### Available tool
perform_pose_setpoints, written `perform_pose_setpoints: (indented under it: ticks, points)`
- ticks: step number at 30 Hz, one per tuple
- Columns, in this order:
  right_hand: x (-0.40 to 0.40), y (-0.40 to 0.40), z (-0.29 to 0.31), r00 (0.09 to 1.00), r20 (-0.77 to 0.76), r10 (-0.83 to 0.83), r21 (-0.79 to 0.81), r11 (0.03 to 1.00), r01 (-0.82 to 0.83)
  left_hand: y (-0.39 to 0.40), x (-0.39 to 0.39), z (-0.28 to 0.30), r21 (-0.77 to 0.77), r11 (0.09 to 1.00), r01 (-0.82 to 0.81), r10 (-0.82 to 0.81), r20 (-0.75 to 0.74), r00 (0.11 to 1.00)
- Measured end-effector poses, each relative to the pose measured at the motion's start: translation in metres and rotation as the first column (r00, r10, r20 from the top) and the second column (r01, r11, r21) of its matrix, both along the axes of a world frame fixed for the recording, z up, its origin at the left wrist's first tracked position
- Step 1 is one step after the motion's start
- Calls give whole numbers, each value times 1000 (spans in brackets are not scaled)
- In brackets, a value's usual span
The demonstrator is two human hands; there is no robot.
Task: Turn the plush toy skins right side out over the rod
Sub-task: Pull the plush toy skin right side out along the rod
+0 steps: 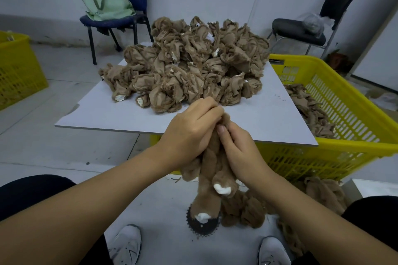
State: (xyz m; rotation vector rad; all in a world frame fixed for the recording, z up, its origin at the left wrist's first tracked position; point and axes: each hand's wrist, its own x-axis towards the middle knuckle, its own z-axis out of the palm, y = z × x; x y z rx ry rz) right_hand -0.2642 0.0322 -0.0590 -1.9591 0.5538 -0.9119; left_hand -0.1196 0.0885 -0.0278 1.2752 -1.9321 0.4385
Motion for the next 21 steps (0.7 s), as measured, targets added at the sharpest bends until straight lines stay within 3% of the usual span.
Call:
perform_pose_setpoints:
  ticks: [6,9,10,12,14,15,18,21]
  points:
    - [0,2,-12,995,-91,-49,-151,988,35,4,-8,-19,-98,994,-47,47,4,999]
    - [-5,-2,-14,991,-131,-41,-139,990,23,7,-13,-30,-113,994,-7,19,102,995]
    - [-6,-3,-14,989,-146,-35,-129,992,16,7,-14,-31,-87,996,-3,10,73,997]
    - [-5,-4,-12,987,-160,-22,-110,994,4,7,-10,-28,-26,1000,-4,0,-150,989]
    - [-3,-2,-11,990,-141,-14,-92,996,1,6,-5,-21,19,1000,-8,15,-379,925]
    - [-2,-1,-10,991,-131,-14,-90,996,2,5,-3,-17,51,999,-5,27,-426,905]
    - [-1,-1,-10,993,-113,-18,-115,993,5,2,0,-10,186,980,69,8,-386,923]
    - [1,1,-10,996,-83,-34,-141,990,22,3,0,-4,159,985,66,-7,-344,939]
